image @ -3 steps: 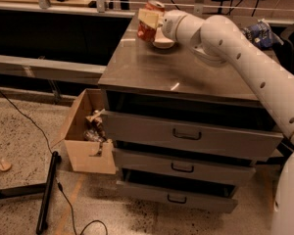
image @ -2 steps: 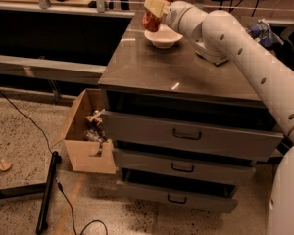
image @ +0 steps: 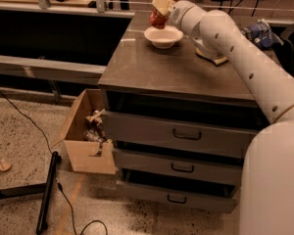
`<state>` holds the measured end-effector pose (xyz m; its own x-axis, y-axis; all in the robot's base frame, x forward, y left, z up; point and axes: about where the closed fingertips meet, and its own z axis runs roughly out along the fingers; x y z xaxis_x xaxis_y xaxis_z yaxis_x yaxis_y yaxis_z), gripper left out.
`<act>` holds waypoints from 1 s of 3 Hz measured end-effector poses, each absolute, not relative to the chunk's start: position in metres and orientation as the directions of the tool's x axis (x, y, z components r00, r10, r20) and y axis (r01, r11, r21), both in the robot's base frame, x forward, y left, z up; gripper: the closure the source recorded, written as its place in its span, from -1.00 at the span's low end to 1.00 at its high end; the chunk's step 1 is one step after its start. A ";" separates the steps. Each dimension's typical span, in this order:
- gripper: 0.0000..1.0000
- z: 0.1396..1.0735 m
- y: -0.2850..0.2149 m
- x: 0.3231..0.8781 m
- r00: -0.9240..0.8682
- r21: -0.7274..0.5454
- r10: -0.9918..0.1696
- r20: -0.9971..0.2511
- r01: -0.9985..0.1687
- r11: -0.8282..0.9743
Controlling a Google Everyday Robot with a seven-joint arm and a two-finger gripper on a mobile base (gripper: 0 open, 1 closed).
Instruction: Place coke can into paper bowl
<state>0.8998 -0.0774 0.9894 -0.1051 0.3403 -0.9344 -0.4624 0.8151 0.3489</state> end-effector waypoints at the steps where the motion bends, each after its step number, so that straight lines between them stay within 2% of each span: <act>1: 0.97 0.963 -0.093 0.930 -0.118 0.387 0.373 -0.920 -0.417 0.822; 3: 0.09 0.937 -0.093 0.950 -0.172 0.353 0.309 -0.935 -0.391 0.850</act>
Offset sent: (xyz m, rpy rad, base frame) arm 0.0673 -0.0273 -0.0538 -0.0281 0.0884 -0.0687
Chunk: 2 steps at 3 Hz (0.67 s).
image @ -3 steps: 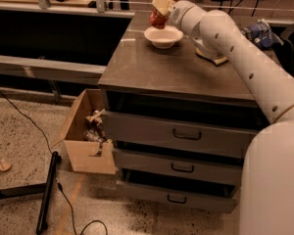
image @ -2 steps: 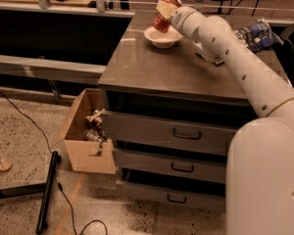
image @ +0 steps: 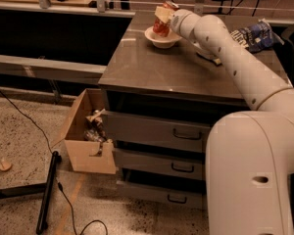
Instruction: Place coke can into paper bowl
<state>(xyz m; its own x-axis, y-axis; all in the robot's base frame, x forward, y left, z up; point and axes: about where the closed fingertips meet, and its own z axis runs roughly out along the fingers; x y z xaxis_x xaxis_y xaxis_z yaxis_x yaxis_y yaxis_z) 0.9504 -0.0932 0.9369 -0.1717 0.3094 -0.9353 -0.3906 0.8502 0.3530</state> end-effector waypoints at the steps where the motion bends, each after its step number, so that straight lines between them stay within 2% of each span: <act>1: -0.37 0.929 -0.096 0.951 -0.194 0.331 0.276 -0.941 -0.374 0.866; 2: -0.83 0.922 -0.097 0.950 -0.215 0.318 0.253 -0.943 -0.366 0.875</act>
Offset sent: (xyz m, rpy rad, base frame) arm -0.0030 -0.0097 -0.0184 -0.0938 0.0761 -0.0188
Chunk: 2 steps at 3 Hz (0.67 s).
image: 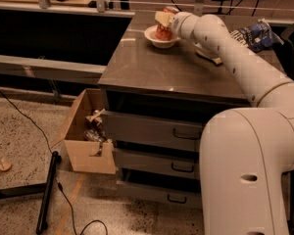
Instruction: Place coke can into paper bowl
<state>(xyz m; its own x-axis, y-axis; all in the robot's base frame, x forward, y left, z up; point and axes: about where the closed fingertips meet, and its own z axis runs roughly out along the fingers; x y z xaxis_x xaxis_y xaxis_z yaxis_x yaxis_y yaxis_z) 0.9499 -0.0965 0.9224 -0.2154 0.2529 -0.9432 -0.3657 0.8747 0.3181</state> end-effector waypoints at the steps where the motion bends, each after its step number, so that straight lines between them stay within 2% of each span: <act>1: -1.00 0.922 -0.102 0.945 -0.224 0.307 0.238 -0.945 -0.355 0.883; 2: -1.00 0.934 -0.108 0.939 -0.200 0.290 0.231 -0.952 -0.354 0.889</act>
Offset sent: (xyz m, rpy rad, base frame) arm -0.0226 -0.0224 0.0318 -0.0356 -0.0535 -0.0310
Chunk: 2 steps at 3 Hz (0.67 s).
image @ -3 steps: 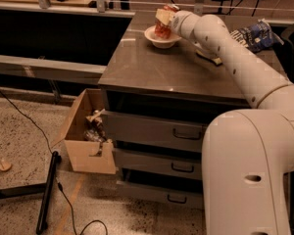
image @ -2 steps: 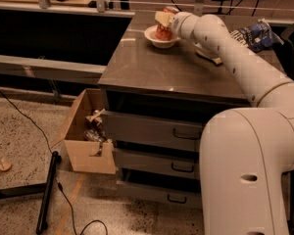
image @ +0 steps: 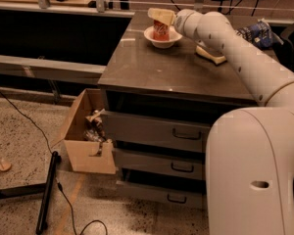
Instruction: Place coke can into paper bowl
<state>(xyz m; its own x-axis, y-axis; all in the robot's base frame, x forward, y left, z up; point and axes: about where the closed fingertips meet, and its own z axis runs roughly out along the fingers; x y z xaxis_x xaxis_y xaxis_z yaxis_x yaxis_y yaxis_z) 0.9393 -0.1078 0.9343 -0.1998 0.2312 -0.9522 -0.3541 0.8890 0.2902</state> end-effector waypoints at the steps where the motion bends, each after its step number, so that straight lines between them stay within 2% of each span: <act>1: -1.00 0.956 -0.128 0.922 -0.154 0.265 0.225 -0.962 -0.334 0.905; 2: -1.00 0.984 -0.162 0.885 -0.101 0.256 0.237 -0.966 -0.276 0.926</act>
Offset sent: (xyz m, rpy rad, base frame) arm -0.1190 -0.0995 0.0660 -0.0207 -0.0929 -0.2138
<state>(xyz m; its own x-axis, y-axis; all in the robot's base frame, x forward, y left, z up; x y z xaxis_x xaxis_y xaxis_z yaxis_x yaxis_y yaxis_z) 0.8848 -0.1625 0.9843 -0.1006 0.2370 -0.9663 -0.2763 0.9264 0.2559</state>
